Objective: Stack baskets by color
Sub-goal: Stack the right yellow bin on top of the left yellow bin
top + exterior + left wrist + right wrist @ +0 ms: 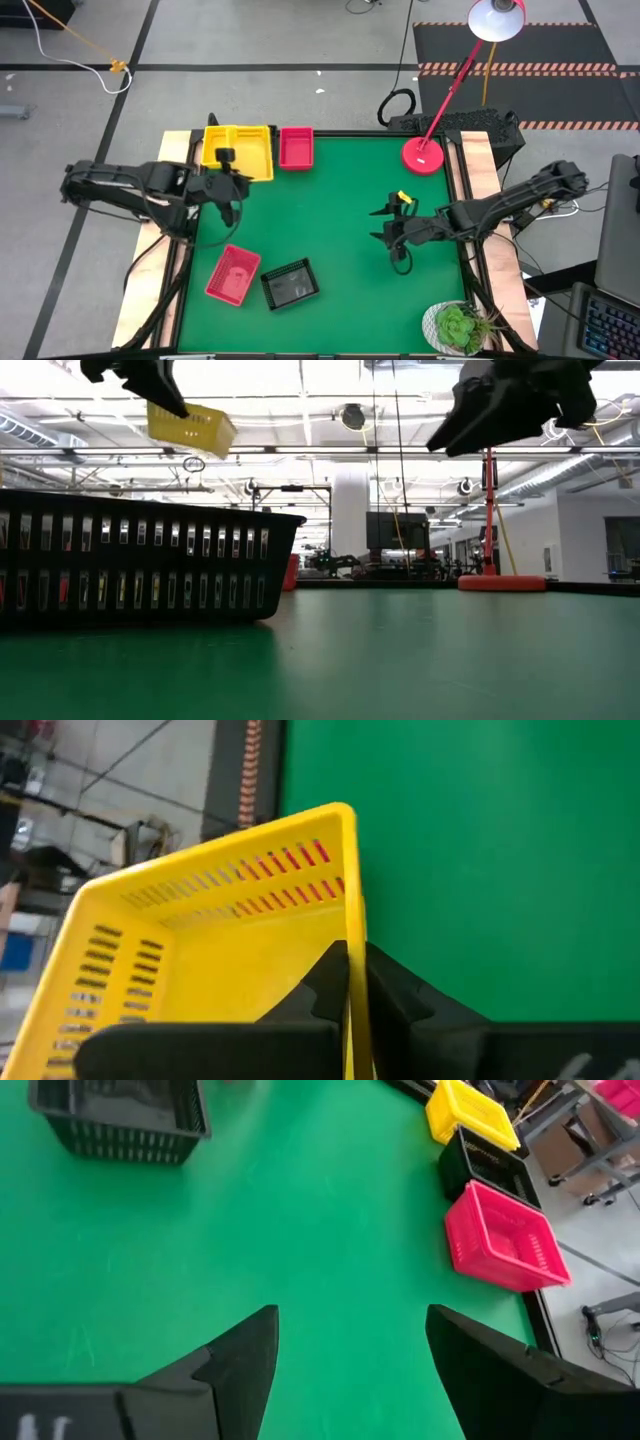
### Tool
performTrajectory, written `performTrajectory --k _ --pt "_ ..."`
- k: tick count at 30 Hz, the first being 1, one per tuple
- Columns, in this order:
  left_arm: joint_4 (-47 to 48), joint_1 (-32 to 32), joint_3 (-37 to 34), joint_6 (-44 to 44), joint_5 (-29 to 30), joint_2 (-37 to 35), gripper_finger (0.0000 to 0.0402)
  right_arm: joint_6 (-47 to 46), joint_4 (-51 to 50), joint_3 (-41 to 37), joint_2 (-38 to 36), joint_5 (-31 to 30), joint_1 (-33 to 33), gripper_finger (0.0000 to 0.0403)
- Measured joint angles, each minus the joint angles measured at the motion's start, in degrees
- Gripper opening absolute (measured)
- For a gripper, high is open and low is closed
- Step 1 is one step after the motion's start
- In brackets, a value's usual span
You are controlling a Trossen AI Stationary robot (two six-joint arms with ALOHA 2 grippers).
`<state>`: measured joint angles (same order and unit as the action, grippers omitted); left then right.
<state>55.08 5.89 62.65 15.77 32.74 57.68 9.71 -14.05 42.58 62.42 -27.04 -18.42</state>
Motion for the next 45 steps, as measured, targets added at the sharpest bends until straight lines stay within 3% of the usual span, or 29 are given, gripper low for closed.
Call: performTrajectory --k 5,11,16,22,27,33,39,45 --pt "2.6 -4.6 0.0 0.8 0.4 -2.7 0.0007 2.7 1.4 -1.7 -0.9 -0.1 0.1 0.0249" --pt "3.2 -11.2 -1.7 2.6 0.3 -3.1 0.0021 9.3 8.8 -4.9 -0.9 -0.1 0.9 0.0249" --pt "2.9 -17.4 -5.3 6.8 -2.8 -3.1 0.0007 15.2 14.9 -6.6 -0.9 0.0 2.2 0.0249" --pt "1.9 -25.0 -10.9 15.3 -5.4 -3.0 0.0021 19.5 16.8 -6.7 -0.9 0.1 3.4 0.0249" --pt "1.4 -31.3 -14.9 21.6 -7.8 -2.8 0.0007 21.0 18.6 -6.7 -0.9 0.0 4.8 0.0249" --pt "1.1 -37.4 -17.3 26.2 -7.9 -2.8 0.0021 21.0 19.4 -6.7 -0.9 0.1 5.8 0.0249" --pt "-4.5 -41.8 -18.6 30.9 -8.6 -2.8 0.0007 21.0 19.4 -6.7 -0.9 0.1 6.1 0.0249" --pt "-6.1 -45.9 -18.6 35.1 -11.4 -1.7 0.0026 21.0 19.4 -6.7 -0.9 0.1 6.1 0.0249"
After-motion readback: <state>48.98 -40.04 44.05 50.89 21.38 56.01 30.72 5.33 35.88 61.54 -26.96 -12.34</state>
